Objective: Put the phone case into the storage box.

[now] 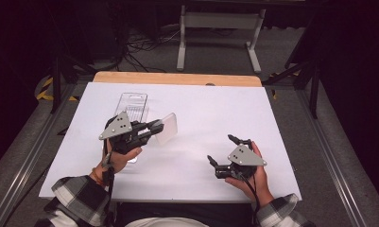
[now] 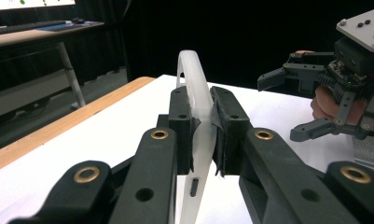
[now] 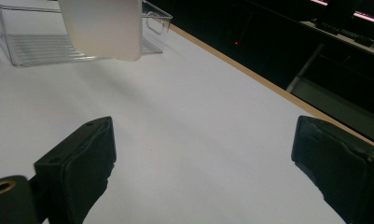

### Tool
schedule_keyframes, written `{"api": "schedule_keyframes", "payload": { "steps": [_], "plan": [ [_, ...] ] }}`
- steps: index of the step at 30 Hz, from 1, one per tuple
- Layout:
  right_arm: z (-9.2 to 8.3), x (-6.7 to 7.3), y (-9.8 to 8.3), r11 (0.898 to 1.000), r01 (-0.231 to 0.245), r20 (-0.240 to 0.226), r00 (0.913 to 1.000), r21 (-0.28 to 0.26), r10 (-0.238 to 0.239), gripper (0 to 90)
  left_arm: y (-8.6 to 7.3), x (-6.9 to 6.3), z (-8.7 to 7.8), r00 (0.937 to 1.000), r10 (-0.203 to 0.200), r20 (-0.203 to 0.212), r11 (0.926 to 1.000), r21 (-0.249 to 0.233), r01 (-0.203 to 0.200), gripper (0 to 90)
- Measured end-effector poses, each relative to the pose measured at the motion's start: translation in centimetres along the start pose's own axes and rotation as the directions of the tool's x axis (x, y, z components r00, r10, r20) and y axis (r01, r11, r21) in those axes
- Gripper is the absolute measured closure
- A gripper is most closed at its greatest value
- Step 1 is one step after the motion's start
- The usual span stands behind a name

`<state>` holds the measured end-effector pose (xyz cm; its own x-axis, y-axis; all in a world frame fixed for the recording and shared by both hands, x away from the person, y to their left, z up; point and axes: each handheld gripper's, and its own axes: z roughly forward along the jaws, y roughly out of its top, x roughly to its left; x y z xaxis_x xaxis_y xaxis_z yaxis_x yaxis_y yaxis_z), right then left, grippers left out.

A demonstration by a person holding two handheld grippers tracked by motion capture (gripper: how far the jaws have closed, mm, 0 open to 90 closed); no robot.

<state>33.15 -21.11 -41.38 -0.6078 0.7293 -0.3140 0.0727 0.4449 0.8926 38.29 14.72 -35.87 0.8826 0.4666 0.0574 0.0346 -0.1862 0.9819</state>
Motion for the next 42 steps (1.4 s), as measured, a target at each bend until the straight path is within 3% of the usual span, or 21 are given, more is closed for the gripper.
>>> {"api": "schedule_keyframes", "payload": {
  "steps": [14,33,42],
  "plan": [
    [-0.1,-0.2,0.0,1.000,0.004,0.020,0.9998,-0.003,-0.004,7.3,0.4,0.6,-1.2,0.9997,-0.006,-0.025,0.9997,-0.022,0.005,79.9],
    [-0.1,-0.2,0.0,1.000,0.004,0.016,0.9999,-0.001,-0.004,7.5,0.6,1.9,-2.7,0.9970,-0.007,-0.078,0.9994,-0.034,0.004,79.9],
    [-0.1,-0.2,0.0,1.000,0.001,0.008,1.0000,0.002,-0.001,7.6,0.6,2.7,-3.6,0.9942,-0.026,-0.105,0.9986,-0.049,0.021,79.9]
  ]
}}
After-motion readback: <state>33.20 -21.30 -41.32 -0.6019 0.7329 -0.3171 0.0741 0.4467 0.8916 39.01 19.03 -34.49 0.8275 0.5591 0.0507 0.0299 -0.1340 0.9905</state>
